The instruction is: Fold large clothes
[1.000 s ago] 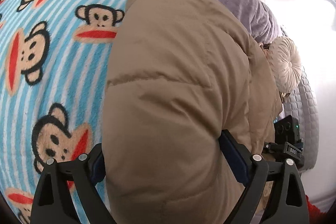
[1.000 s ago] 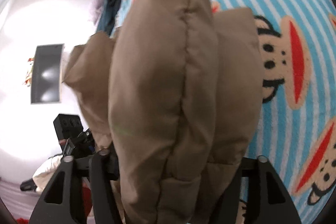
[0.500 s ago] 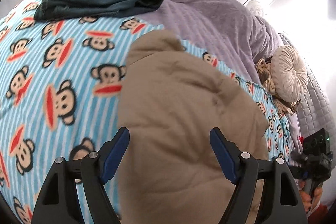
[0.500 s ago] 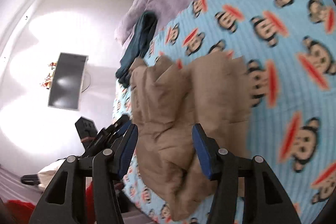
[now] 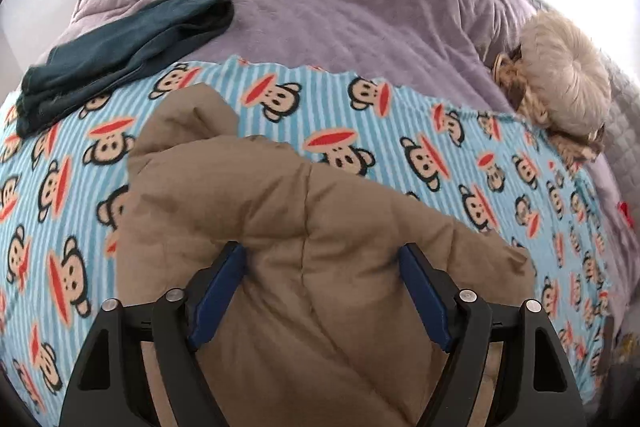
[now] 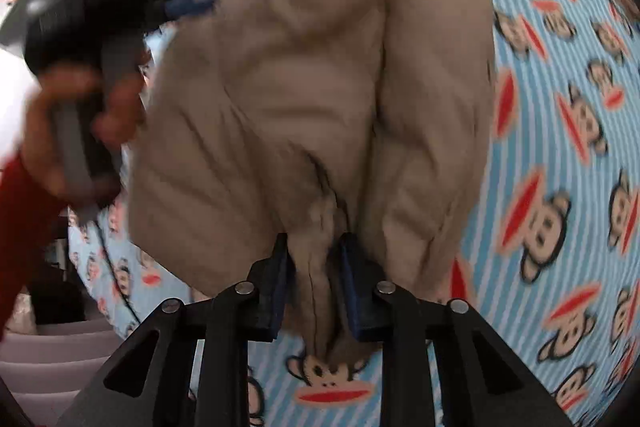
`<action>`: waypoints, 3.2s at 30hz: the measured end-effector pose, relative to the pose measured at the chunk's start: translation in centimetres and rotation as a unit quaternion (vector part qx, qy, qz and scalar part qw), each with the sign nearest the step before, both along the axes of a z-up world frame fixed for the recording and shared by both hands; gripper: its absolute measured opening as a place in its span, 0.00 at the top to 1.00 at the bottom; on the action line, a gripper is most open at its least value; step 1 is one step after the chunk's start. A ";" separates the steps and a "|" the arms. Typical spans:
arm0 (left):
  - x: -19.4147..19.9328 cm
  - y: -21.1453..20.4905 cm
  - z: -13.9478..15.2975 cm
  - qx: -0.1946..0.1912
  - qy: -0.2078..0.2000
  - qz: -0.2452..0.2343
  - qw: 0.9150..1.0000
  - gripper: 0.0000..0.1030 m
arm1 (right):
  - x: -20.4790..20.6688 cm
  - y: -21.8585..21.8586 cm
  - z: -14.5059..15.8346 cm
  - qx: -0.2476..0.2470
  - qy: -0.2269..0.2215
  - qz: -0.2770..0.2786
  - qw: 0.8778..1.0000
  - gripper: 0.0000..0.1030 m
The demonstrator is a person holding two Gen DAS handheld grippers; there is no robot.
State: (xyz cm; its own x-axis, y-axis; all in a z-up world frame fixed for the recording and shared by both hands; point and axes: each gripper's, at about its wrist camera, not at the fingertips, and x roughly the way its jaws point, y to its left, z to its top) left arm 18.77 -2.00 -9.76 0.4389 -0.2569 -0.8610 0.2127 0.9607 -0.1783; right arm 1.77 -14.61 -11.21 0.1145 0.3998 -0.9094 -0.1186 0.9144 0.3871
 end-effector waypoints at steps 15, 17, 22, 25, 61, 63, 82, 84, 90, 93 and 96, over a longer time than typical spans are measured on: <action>-0.9 -5.7 -2.7 0.107 -0.021 -0.052 0.993 0.22 | -2.2 -3.1 -7.6 0.019 0.026 -0.075 0.997 0.78; -1.2 -5.5 -2.1 0.105 -0.018 -0.053 0.993 0.22 | -2.5 -3.0 -7.6 0.018 0.027 -0.075 0.997 0.78; -2.6 -4.5 -0.2 0.106 -0.010 -0.053 0.993 0.22 | -2.3 -3.0 -7.7 0.019 0.037 -0.087 0.995 0.78; -4.2 -3.4 1.1 0.104 -0.005 -0.047 0.993 0.22 | -1.9 -3.4 -7.7 0.018 0.042 -0.095 0.994 0.77; -17.0 7.0 -0.7 0.068 0.088 0.055 0.992 0.13 | -5.5 -3.8 -0.3 -0.027 0.052 -0.125 0.990 0.48; -17.2 7.0 -0.4 0.070 0.088 0.052 0.992 0.13 | -6.3 -3.9 -0.1 -0.028 0.053 -0.129 0.990 0.44; -20.9 8.9 5.6 0.045 0.060 0.069 0.995 0.00 | -6.7 -4.3 5.5 -0.075 -0.013 -0.140 0.987 0.13; -21.1 9.0 6.6 0.045 0.053 0.075 0.995 0.00 | -6.3 -4.1 6.7 -0.079 -0.030 -0.138 0.987 0.12; -21.5 8.9 9.6 0.071 0.013 0.087 0.994 0.00 | -6.1 -3.5 10.5 -0.104 -0.097 -0.155 0.978 0.00; -21.7 8.8 11.2 0.089 -0.014 0.095 0.991 0.00 | -6.1 -2.8 12.1 -0.135 -0.125 -0.157 0.970 0.00; -21.9 8.8 12.5 0.088 -0.031 0.104 0.990 0.00 | -6.1 -2.6 13.3 -0.142 -0.140 -0.163 0.966 0.00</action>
State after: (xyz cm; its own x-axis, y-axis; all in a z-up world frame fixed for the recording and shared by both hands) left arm -3.10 6.82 2.76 0.5196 -0.0038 -0.8544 0.0129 0.9999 0.0034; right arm -4.37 -17.17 2.13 0.4489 0.0409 -0.8926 0.1293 0.9855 0.1102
